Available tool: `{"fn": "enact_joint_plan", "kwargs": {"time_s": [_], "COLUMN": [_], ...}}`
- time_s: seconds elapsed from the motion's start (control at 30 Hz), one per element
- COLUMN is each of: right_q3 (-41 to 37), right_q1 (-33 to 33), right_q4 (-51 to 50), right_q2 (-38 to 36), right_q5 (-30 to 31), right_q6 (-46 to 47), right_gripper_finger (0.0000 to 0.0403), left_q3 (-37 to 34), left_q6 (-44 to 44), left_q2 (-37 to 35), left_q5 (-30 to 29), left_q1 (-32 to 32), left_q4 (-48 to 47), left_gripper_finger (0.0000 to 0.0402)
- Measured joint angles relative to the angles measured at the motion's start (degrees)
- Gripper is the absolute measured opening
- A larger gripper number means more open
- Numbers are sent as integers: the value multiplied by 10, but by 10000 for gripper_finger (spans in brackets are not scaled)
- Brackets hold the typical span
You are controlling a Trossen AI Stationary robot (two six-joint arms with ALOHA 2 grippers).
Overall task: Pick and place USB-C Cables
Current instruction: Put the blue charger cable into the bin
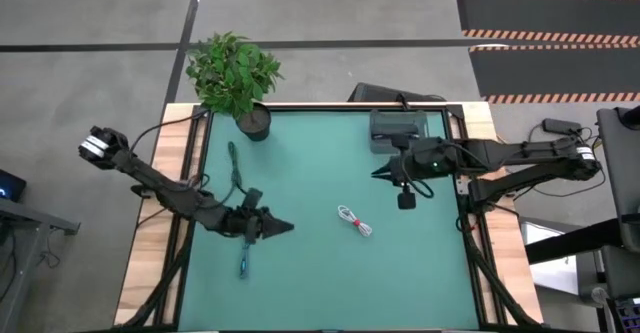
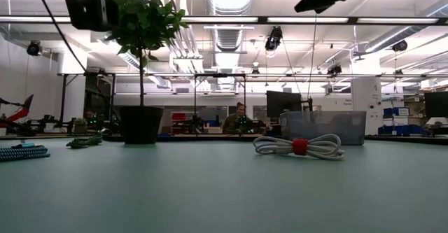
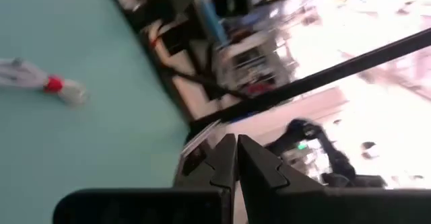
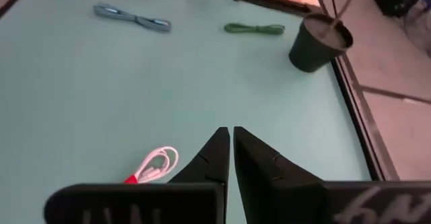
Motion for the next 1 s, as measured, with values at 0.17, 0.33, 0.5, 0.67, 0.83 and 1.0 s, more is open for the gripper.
{"fn": "enact_joint_plan", "kwargs": {"time_s": [0.17, 0.33, 0.5, 0.67, 0.83, 1.0], "right_q3": [-64, -109, -143, -170, -180, -180], "right_q1": [11, 19, 30, 34, 34, 34], "right_q4": [89, 145, 205, 273, 277, 276], "right_q2": [-20, -25, -25, -26, -28, -29], "right_q5": [0, 0, 0, -1, -1, -1], "right_q6": [0, 0, -11, -31, -40, -47], "right_gripper_finger": [11, 12, 12, 12, 12, 12], "left_q3": [113, 193, 209, 215, 244, 242], "left_q6": [-103, -229, -323, -409, -419, -419], "left_q2": [36, 76, 102, 133, 162, 177], "left_q5": [9, 53, 120, 229, 273, 273], "left_q1": [-27, -52, -72, -80, -80, -80], "left_q4": [-291, -520, -596, -716, -810, -817], "left_gripper_finger": [0, 0, 0, 0, 0, 0]}}
